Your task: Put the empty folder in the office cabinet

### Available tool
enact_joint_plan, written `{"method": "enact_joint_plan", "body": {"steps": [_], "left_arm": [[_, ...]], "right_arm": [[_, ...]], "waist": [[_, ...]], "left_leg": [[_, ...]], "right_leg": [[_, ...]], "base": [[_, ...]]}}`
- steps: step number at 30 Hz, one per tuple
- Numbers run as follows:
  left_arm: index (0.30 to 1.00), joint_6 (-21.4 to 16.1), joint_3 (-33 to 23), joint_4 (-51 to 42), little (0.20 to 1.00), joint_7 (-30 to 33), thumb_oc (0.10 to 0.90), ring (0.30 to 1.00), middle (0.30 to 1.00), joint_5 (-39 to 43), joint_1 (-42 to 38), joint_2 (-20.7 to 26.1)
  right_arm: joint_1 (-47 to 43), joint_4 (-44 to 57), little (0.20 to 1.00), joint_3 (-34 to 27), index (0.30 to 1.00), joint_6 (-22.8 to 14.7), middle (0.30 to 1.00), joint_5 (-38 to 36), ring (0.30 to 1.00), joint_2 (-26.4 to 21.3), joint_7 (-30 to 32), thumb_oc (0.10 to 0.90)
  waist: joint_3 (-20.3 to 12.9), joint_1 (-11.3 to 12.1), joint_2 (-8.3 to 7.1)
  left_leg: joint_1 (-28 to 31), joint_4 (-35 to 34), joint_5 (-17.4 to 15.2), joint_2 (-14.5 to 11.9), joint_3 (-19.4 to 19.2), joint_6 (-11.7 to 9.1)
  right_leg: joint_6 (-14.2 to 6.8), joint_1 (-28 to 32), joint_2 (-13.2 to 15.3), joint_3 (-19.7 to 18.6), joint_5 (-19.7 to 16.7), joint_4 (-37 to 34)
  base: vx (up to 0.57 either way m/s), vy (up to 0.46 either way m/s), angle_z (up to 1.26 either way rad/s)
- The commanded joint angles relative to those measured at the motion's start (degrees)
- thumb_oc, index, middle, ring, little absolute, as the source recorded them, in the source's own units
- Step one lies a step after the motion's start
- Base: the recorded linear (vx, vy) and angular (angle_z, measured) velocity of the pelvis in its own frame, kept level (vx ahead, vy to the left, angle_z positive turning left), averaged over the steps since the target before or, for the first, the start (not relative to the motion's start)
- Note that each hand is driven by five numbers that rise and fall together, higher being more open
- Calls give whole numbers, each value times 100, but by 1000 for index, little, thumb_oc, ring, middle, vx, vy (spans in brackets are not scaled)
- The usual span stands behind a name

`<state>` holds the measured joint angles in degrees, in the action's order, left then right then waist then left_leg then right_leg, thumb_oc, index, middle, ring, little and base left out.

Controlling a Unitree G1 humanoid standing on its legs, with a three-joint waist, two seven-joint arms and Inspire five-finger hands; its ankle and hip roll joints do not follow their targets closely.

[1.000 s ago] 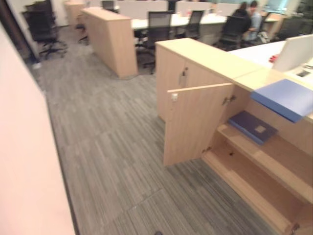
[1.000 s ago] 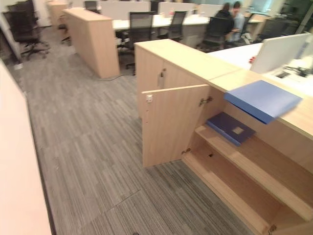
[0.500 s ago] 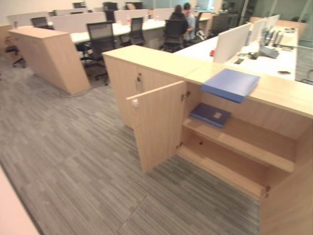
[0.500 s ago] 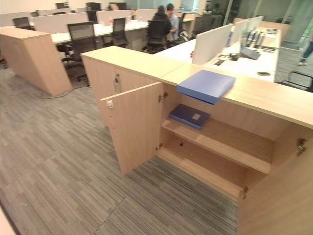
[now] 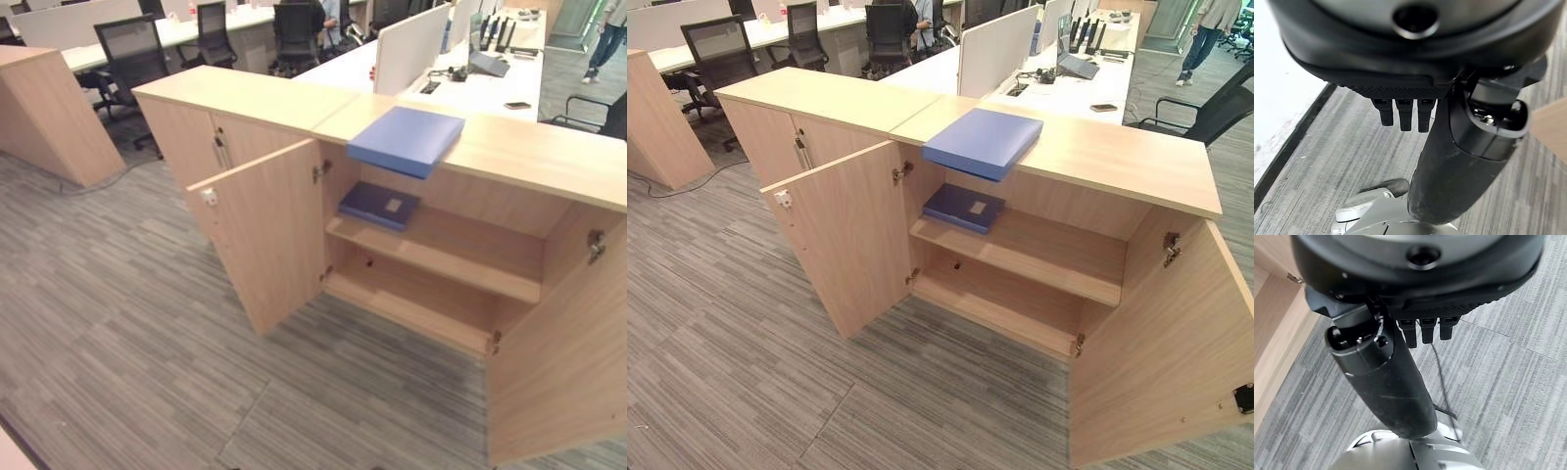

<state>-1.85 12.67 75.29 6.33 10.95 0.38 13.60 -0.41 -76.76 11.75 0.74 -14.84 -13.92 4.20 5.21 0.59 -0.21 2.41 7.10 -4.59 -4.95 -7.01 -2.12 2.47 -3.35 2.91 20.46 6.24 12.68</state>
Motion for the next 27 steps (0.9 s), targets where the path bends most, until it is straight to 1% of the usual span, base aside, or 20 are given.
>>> {"method": "enact_joint_plan", "body": {"steps": [1, 2, 4, 5, 6, 7, 8, 11, 13, 14, 15, 17, 19, 20, 22, 23, 24, 25, 26, 27], "left_arm": [[900, -246, 89, -286, 900, 13, 800, 900, 900, 84, -433, -249], [900, -248, 98, -297, 900, 23, 800, 900, 900, 96, -439, -257], [900, -253, 117, -348, 900, 55, 800, 900, 900, 100, -440, -260], [900, -265, 128, -410, 900, 58, 800, 900, 900, 137, -430, -236], [900, -264, 128, -410, 900, 58, 800, 900, 900, 137, -429, -236], [900, -290, 133, -461, 900, 79, 800, 900, 900, 177, -408, -222], [900, -304, 130, -517, 900, 97, 800, 900, 900, 211, -390, -201], [900, -324, 140, -796, 900, 111, 800, 900, 900, 307, -325, -161], [900, -343, 134, -949, 900, 110, 800, 900, 900, 403, -257, -170], [900, -354, 141, -1041, 900, 104, 800, 900, 900, 439, -232, -170], [900, -367, 121, -1152, 900, 108, 800, 900, 900, 476, -199, -157], [900, -368, 114, -1400, 900, 114, 800, 900, 900, 460, -150, -142], [900, -372, 92, -1500, 900, 69, 800, 900, 900, 456, -53, -146], [900, -347, 47, -1416, 900, 30, 800, 900, 900, 422, 35, -174], [900, -348, 48, -1416, 900, 30, 800, 900, 900, 422, 37, -173], [900, -347, -2, -1272, 900, 16, 800, 900, 900, 480, 21, -185], [900, -348, -1, -1271, 900, 16, 800, 900, 900, 480, 21, -183], [900, -356, -54, -906, 900, 13, 800, 900, 900, 435, -16, -160], [900, -357, -54, -904, 900, 13, 800, 900, 900, 435, -17, -159], [900, -360, -82, -778, 900, 20, 800, 900, 900, 421, -37, -122]], "right_arm": [[-458, -44, 900, 117, 900, -163, 900, -237, 900, -184, 67, 800], [-467, -49, 900, 112, 900, -162, 900, -240, 900, -209, 77, 800], [-487, -61, 900, 100, 900, -158, 900, -215, 900, -268, 100, 800], [-481, -81, 900, 86, 900, -150, 900, -176, 900, -303, 99, 800], [-480, -81, 900, 86, 900, -150, 900, -176, 900, -303, 99, 800], [-464, -83, 900, 84, 900, -148, 900, -147, 900, -323, 98, 800], [-455, -74, 900, 95, 900, -151, 900, -115, 900, -330, 101, 800], [-456, -72, 900, 117, 900, -135, 900, -4, 900, -366, 118, 800], [-451, -81, 900, 119, 900, -128, 900, 64, 900, -386, 127, 800], [-448, -77, 900, 109, 900, -123, 900, 73, 900, -396, 132, 800], [-441, -67, 900, 100, 900, -117, 900, 88, 900, -405, 138, 800], [-439, -63, 900, 49, 900, -90, 900, 113, 900, -426, 133, 800], [-388, -62, 900, 8, 900, -61, 900, 157, 900, -416, 116, 800], [-333, -130, 900, -14, 900, -48, 900, 255, 900, -367, 80, 800], [-331, -130, 900, -14, 900, -48, 900, 255, 900, -366, 80, 800], [-281, -171, 900, -69, 900, -39, 900, 283, 900, -323, 55, 800], [-280, -171, 900, -69, 900, -39, 900, 283, 900, -321, 55, 800], [-243, -164, 900, -59, 900, -12, 900, 295, 900, -211, -37, 800], [-243, -164, 900, -59, 900, -11, 900, 295, 900, -210, -37, 800], [-245, -153, 900, -24, 900, -19, 900, 299, 900, -180, -48, 800]], "waist": [[171, 96, -242], [187, 110, -261], [195, 148, -307], [198, 209, -355], [199, 209, -356], [200, 238, -348], [193, 259, -338], [253, 398, -209], [325, 516, -135], [357, 548, -100], [395, 580, -71], [413, 615, -7], [346, 708, 55], [176, 796, 121], [179, 796, 118], [57, 839, 117], [62, 842, 110], [-53, 906, 6], [-56, 912, -2], [-85, 924, -62]], "left_leg": [[141, 1501, -477, 61, -31, 127], [21, 1579, -446, 29, 10, 165], [-135, 1408, -431, 10, 127, 213], [-319, 1072, -365, 14, 367, 179], [-315, 1068, -363, 15, 366, 179], [-375, 824, -241, 2, 503, 119], [-465, 525, 8, -6, 673, 36], [-889, -346, 824, -113, 1304, -152], [-1277, -933, 1107, -169, 1681, -214], [-1389, -1136, 1167, -189, 1749, -234], [-1572, -1210, 1196, -196, 1753, -266], [-1888, -1210, 1216, -240, 1552, -328], [-1930, -1210, 1334, -293, 1366, -369], [-1818, -1210, 1410, -279, 1559, -396], [-1813, -1210, 1408, -276, 1558, -396], [-1704, -1210, 1578, -185, 1606, -421], [-1696, -1210, 1576, -179, 1600, -419], [-1629, -843, 1536, 54, 1360, -272], [-1635, -830, 1527, 59, 1350, -269], [-1662, -657, 1406, 162, 1256, -200]], "right_leg": [[-301, 445, -135, -278, -491, -971], [-288, 505, -142, -339, -446, -995], [-292, 590, -116, -453, -375, -1041], [-307, 632, -64, -562, -313, -1036], [-307, 634, -62, -562, -312, -1035], [-310, 648, -55, -623, -277, -1024], [-303, 659, -57, -682, -251, -1022], [-284, 824, -152, -878, -144, -1070], [-296, 1012, -145, -1049, -4, -1087], [-295, 1075, -131, -1131, 66, -1035], [-319, 1167, -110, -1246, 172, -976], [-371, 1363, -67, -1366, 281, -977], [-453, 1637, 10, -1481, 361, -1088], [-532, 1790, 68, -1589, 422, -1195], [-532, 1798, 71, -1587, 423, -1199], [-671, 1944, 274, -1609, 400, -1270], [-674, 1952, 282, -1610, 401, -1273], [-927, 1931, 749, -1654, 89, -1058], [-931, 1926, 759, -1660, 91, -1057], [-999, 1834, 926, -1666, -168, -911]], "base": [[103, -62, -49], [96, -27, -41], [140, 15, -22], [135, 29, -17], [134, 50, -15], [87, 49, -18], [141, 80, -12], [152, 90, -7], [204, 120, -42], [228, 136, -41], [237, 153, -22], [289, 200, -32], [435, 290, -47], [394, 265, -60], [269, 200, -74], [284, 229, -77], [657, 578, -60], [378, 351, -26], [473, 462, -9], [174, 220, 1]]}}
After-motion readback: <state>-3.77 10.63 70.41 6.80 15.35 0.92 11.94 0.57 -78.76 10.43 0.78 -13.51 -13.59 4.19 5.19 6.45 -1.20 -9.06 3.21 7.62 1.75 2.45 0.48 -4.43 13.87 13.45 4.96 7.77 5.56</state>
